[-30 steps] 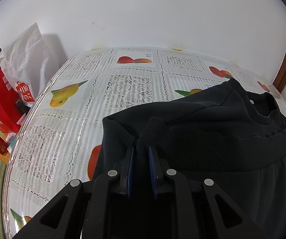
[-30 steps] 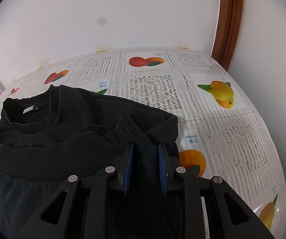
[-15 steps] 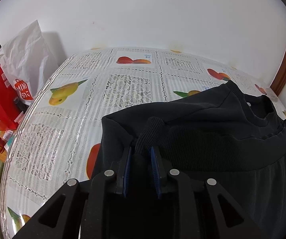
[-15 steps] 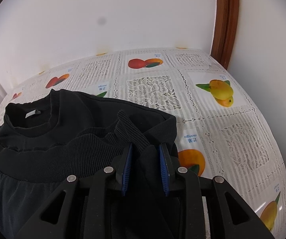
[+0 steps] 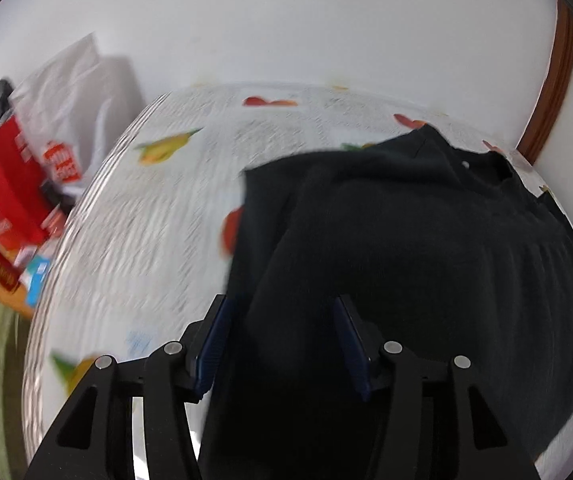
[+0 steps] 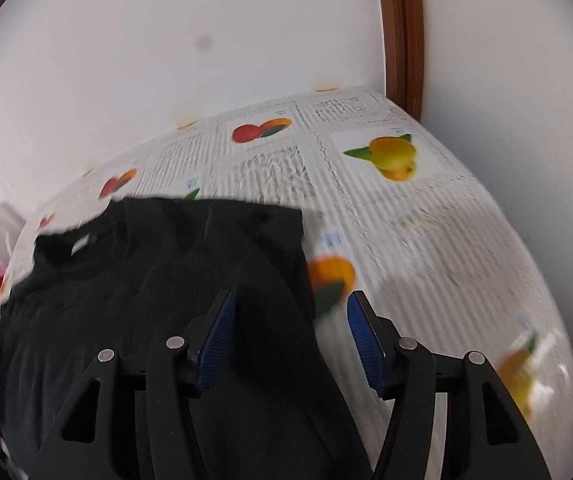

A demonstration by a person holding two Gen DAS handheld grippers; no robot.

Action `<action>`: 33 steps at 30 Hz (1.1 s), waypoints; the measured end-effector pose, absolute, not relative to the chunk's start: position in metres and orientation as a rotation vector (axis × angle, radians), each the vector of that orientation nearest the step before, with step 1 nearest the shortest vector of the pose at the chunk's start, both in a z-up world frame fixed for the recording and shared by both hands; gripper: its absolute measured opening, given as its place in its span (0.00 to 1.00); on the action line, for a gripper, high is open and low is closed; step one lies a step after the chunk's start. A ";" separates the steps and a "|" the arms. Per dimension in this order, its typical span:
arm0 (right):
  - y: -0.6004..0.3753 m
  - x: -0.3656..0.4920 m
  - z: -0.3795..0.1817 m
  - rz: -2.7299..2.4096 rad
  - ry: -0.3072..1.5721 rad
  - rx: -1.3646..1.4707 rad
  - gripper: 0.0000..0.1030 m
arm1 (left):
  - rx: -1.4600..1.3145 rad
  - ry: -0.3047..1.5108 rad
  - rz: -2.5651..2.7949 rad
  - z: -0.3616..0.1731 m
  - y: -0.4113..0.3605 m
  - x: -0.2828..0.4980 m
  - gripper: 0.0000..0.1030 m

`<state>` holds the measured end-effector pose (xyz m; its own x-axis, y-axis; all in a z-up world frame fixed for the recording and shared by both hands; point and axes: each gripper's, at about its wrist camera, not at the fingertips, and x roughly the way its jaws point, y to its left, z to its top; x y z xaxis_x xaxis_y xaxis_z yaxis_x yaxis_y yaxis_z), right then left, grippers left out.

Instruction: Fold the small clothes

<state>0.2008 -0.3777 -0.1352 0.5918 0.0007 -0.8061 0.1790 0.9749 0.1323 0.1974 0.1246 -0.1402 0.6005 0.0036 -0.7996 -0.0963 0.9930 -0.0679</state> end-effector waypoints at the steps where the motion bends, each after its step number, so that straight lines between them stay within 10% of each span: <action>1: -0.376 0.190 -0.137 -0.078 0.945 0.189 0.56 | -0.126 0.929 0.054 -0.140 0.130 0.191 0.50; 4: -0.364 0.166 -0.148 -0.032 0.960 0.146 0.55 | -0.202 0.943 0.035 -0.143 0.147 0.165 0.50; 10: -0.354 0.142 -0.159 -0.096 0.891 0.039 0.13 | -0.218 0.936 0.021 -0.144 0.155 0.134 0.50; 14: -0.363 0.140 -0.161 -0.109 0.874 -0.004 0.06 | -0.250 0.945 0.001 -0.149 0.151 0.132 0.48; 33: -0.297 0.123 -0.095 -0.210 0.855 0.004 0.23 | -0.141 0.894 0.101 -0.151 0.179 0.138 0.50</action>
